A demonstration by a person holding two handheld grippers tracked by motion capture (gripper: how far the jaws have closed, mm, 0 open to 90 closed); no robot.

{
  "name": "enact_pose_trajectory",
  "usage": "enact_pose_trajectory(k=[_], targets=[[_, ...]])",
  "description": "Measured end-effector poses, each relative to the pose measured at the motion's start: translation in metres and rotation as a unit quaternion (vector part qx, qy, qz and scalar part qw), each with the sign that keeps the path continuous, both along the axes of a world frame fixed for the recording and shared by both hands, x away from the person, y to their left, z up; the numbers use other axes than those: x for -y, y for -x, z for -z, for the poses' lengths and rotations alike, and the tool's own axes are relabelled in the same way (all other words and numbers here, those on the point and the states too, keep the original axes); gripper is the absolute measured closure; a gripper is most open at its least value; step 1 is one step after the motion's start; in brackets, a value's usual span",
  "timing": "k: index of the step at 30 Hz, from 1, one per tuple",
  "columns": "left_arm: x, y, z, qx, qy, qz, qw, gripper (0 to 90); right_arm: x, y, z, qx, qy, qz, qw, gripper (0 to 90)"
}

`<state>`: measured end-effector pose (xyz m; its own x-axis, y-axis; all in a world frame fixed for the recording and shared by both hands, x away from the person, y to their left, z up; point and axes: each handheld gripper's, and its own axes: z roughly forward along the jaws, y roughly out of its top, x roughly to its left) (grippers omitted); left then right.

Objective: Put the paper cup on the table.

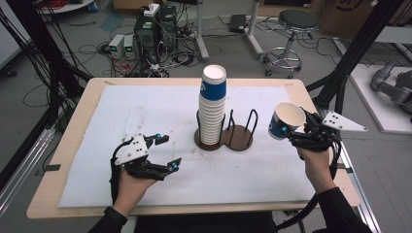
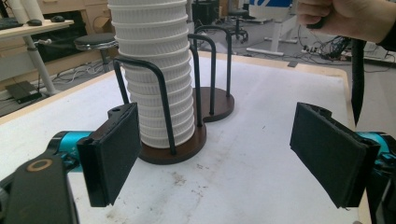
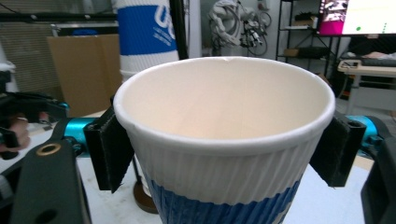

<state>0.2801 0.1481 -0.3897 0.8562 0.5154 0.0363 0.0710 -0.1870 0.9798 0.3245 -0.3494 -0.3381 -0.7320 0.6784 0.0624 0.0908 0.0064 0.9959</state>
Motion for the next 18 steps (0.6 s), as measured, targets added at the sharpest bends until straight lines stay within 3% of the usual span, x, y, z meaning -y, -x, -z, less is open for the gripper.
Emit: enact_pose_trajectory(k=[10,18], targets=[[0.0,0.001,0.0,0.003,0.0,0.004,1.0,16.5,0.013,-0.013,0.014,-0.005,0.0,0.052,0.9987,20.3],[-0.001,0.001,-0.001,0.003,0.0,0.003,1.0,16.5,0.015,-0.025,0.024,-0.025,0.008,0.085,0.996,20.2]])
